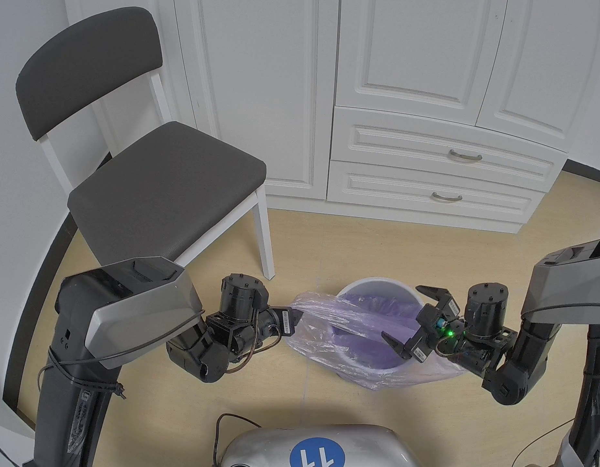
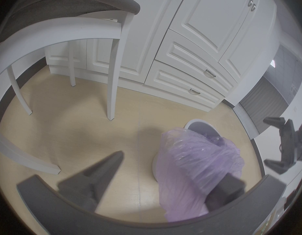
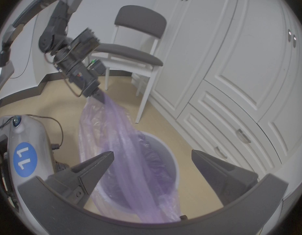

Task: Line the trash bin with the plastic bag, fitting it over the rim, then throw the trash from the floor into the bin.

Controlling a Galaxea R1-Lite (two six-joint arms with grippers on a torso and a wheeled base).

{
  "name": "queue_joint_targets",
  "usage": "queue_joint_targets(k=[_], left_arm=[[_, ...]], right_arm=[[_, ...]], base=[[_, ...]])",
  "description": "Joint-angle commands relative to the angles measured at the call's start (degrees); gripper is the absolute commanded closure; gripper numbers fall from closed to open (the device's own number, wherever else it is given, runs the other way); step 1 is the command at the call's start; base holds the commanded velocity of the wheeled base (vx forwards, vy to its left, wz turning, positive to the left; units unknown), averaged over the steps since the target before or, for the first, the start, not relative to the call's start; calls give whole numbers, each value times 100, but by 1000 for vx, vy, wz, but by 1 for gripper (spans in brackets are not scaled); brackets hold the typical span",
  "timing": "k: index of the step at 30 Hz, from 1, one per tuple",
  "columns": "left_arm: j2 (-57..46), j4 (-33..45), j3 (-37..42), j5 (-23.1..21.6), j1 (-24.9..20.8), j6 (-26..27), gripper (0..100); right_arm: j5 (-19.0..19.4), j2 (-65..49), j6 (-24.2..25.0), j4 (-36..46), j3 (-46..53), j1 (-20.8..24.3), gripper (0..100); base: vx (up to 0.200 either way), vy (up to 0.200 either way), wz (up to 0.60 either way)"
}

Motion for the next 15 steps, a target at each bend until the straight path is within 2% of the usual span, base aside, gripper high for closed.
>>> queue_joint_targets(k=[1, 12, 15], left_arm=[[-32, -22, 22, -7, 66, 8, 0], [21, -93, 75, 28, 57, -1, 0], [-14, -110, 145, 28, 30, 8, 0]], right_arm=[[-7, 674, -227, -3, -127, 94, 0], [-33, 1262, -297, 23, -497, -38, 0], [-279, 1544, -297, 23, -857, -100, 0]], base=[[0, 0, 0], [0, 0, 0], [0, 0, 0]])
